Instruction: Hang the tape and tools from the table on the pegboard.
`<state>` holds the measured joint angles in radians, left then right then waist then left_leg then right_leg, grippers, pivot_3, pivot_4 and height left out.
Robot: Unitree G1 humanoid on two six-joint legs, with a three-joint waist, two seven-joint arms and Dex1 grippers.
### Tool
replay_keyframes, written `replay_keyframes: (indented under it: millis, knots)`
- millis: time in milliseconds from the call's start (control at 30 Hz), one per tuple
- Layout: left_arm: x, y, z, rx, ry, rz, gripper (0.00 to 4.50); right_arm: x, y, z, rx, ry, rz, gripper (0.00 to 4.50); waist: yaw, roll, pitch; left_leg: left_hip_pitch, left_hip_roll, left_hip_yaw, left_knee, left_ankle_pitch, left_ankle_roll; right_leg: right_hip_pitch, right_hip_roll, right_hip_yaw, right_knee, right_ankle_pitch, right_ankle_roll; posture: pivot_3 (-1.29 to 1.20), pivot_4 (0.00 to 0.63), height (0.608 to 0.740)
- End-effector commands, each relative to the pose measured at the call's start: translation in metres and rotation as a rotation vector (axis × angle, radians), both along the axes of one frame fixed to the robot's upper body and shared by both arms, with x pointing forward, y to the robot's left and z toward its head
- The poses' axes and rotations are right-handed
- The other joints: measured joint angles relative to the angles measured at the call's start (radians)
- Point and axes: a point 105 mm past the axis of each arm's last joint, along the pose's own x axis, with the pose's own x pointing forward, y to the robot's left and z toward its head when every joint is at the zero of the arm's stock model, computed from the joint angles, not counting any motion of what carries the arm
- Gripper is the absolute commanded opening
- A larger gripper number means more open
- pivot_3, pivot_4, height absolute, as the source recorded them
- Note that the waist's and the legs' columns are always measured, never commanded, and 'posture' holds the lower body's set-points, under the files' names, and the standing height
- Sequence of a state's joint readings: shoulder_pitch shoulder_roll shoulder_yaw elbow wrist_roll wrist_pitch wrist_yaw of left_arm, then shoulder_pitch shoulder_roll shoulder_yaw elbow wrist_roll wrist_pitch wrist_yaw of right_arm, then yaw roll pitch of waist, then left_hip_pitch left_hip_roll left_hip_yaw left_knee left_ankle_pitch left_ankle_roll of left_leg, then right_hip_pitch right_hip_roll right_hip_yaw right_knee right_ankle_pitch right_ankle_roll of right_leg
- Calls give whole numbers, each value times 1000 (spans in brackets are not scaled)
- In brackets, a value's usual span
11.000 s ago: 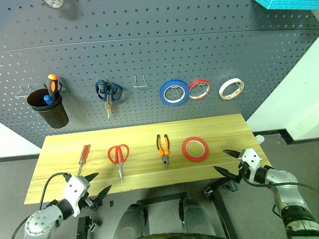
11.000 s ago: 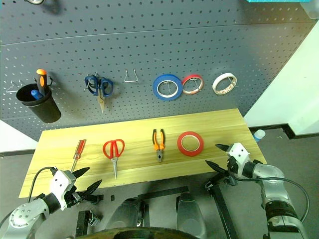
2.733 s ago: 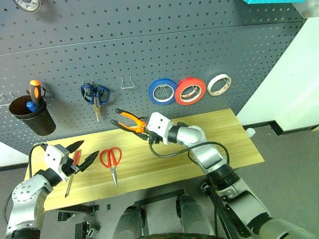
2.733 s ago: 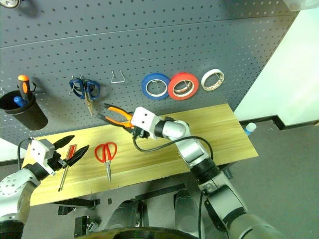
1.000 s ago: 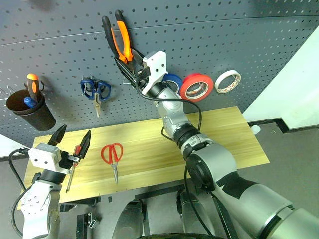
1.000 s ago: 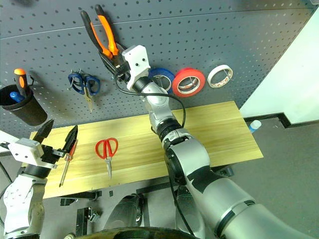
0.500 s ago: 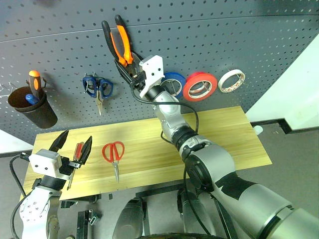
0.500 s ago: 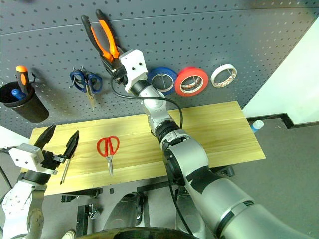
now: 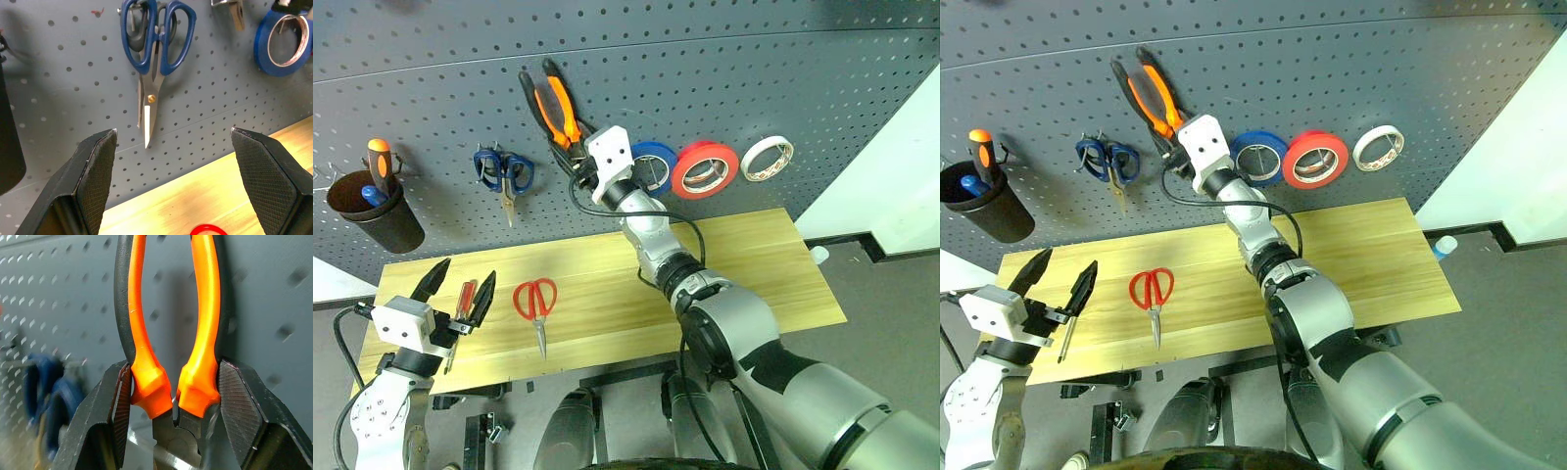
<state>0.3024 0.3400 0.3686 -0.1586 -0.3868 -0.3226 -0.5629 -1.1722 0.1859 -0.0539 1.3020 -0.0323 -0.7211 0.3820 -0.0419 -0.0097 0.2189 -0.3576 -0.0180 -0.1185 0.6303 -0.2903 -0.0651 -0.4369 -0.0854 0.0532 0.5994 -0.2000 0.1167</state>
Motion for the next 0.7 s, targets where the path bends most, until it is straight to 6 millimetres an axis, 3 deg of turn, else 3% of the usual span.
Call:
replay_keyframes:
  millis: [33, 133, 433, 533, 700]
  knots:
    - [-1, 2, 8, -1, -45, 4, 3859, -3, 2, 6, 18, -9, 47, 3457, -1, 0, 0, 0, 0, 0, 0, 0, 0, 0, 0, 0, 0, 0, 0, 157, 211, 740]
    - [1, 3, 7, -4, -48, 1, 3859, -5, -2, 15, 32, -63, 47, 4476, -1, 0, 0, 0, 0, 0, 0, 0, 0, 0, 0, 0, 0, 0, 0, 146, 206, 740]
    - [-6, 2, 3, -32, -11, -14, 3859, -38, -10, 32, -55, -408, 102, 4476, -3, -1, -1, 0, 0, 0, 0, 0, 0, 0, 0, 0, 0, 2, 3, 97, 184, 740]
    - [-13, 1, -2, -32, 38, -23, 3859, -47, -15, 28, -78, -453, 120, 4476, -4, -1, -1, 0, 0, 1, 0, 0, 0, 0, 0, 0, -1, 2, 3, 83, 178, 740]
    - [-31, -9, -16, -79, 154, -37, 3859, -83, -34, 8, -193, -544, 229, 4476, -2, -2, -1, 0, 1, 1, 1, 0, 0, 1, 0, 0, 0, 2, 3, 93, 180, 740]
